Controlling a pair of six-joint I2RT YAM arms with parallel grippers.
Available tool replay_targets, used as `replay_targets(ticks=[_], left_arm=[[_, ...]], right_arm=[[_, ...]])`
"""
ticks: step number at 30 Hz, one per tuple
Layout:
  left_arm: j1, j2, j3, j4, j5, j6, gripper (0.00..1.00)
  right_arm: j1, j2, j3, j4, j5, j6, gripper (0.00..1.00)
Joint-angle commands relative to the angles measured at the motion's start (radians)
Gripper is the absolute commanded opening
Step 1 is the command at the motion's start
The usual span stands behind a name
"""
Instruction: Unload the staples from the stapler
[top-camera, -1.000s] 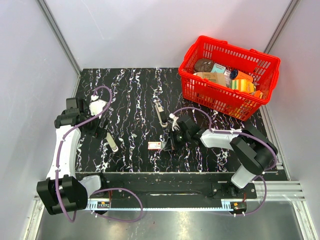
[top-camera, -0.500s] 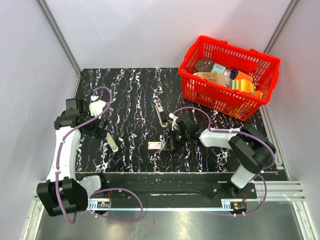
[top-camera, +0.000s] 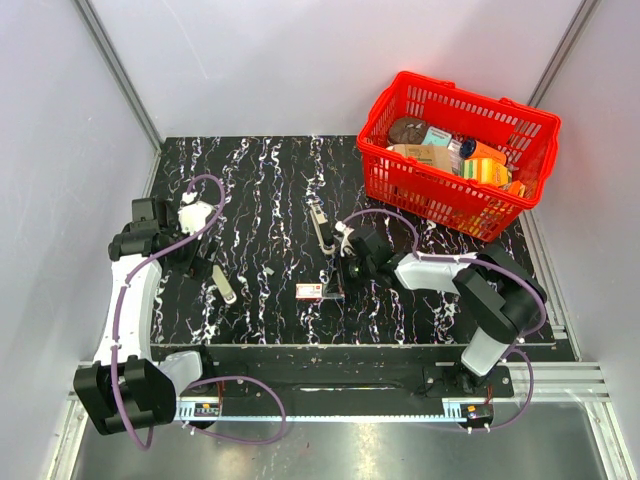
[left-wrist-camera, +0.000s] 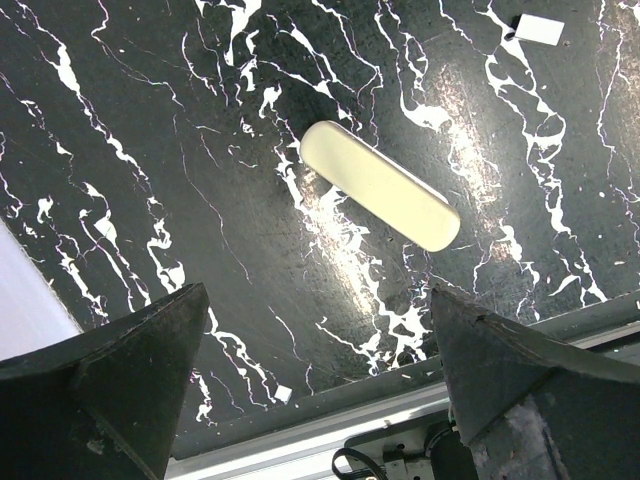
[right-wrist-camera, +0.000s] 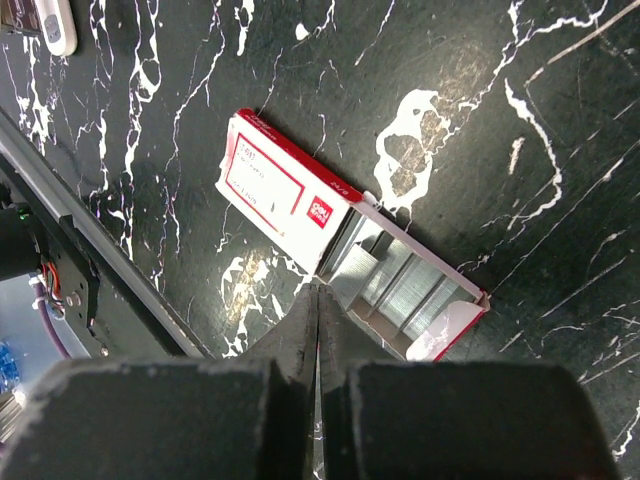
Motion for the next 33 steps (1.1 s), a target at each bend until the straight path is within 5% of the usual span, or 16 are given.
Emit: replay_targets(ticks=[1, 8, 16, 21, 33], left_arm=[[-0.001, -0.026, 0.004, 0.011, -0.012, 0.016, 0.99], [-0.001, -0.027, 0.003, 0.009, -0.007, 0.015, 0.99], [-0.001, -0.061, 0.036, -0.018, 0.022, 0.006, 0.99], [-0.001, -0.073, 0.022, -0.015, 0.062, -0.02, 0.99], [-0.001, -0.101, 0.008, -0.005, 0.065, -0.026, 0.99]], right_arm=[[-0.008, 0.006, 0.045, 0.005, 0.031, -0.012, 0.0], [-0.009, -0.006, 0.043, -0.002, 0.043, -0.01, 0.0], [0.011, -0.159, -0.012, -0.015, 0.146, 0.103, 0.39], [0.095, -0.19, 0.069, -0.142, 0.325, 0.094, 0.42], [0.247, 0.225, 0.574, -0.285, 0.49, -0.212, 0.5]])
